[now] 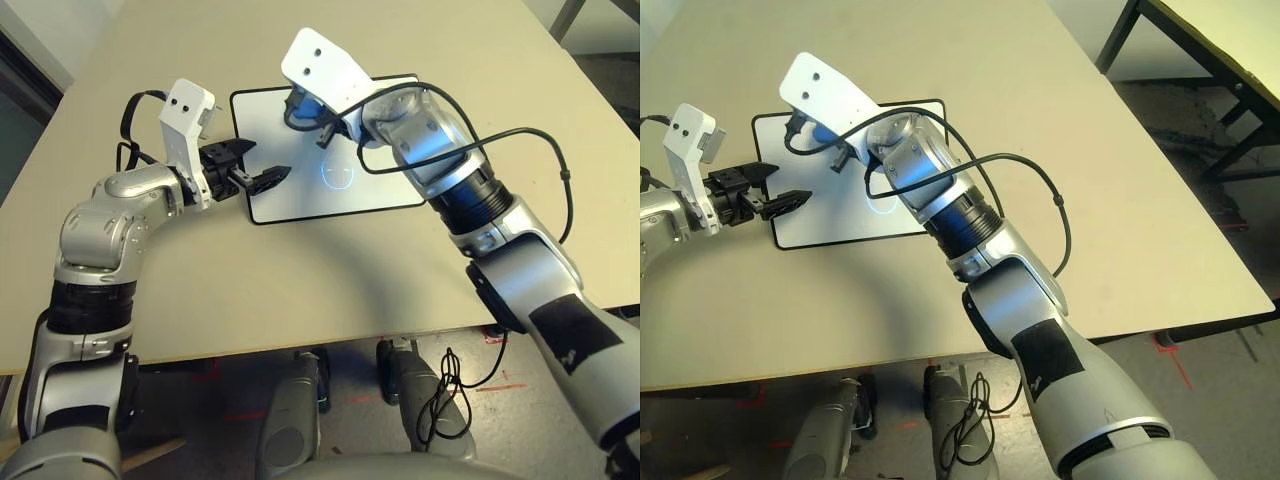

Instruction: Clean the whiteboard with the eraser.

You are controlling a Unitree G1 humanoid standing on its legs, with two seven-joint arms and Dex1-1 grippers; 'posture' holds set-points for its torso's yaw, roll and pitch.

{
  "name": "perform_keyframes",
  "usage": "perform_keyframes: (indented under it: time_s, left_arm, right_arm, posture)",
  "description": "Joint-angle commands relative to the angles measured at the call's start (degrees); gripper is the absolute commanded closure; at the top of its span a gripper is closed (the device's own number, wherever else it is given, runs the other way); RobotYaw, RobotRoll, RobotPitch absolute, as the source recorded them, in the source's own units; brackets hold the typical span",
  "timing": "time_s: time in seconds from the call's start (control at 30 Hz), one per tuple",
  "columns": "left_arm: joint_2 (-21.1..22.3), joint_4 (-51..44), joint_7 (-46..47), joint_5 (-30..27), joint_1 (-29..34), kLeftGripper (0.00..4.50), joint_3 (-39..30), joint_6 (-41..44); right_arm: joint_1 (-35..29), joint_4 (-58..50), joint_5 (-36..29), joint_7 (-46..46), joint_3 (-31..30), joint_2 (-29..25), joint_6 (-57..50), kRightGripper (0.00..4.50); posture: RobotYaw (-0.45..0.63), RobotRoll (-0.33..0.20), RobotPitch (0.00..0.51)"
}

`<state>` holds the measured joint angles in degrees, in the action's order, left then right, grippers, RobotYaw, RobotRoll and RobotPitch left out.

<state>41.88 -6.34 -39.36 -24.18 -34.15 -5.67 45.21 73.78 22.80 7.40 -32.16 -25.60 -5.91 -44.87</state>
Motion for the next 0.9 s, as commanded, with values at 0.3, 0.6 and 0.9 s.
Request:
perform_keyframes:
  time_s: [0.3, 0.6, 0.9]
  left_arm:
    - [0.21, -1.40, 0.10, -0.25, 1.71, 0.00, -0.37, 1.11]
    - [-0.16, -2.17, 0.20, -0.53, 2.02, 0.00, -0.35, 1.44]
    - [-0.35, -2.93, 0.35, -1.09, 1.93, 0.00, -0.51, 2.30]
  right_arm:
    - [-9.14, -11.34, 1.23, -6.11, -8.05, 0.44, -6.87, 3.91]
    - [0.81, 5.30, 0.07, 5.03, 5.39, 3.42, 7.38, 3.91]
    - [-5.68, 0.90, 1.21, 1.65, 1.46, 5.18, 4.64, 3.91]
  posture:
    - [0.08, 0.000, 0.259]
    - [0.08, 0.000, 0.255]
    - [0.09, 0.000, 0.260]
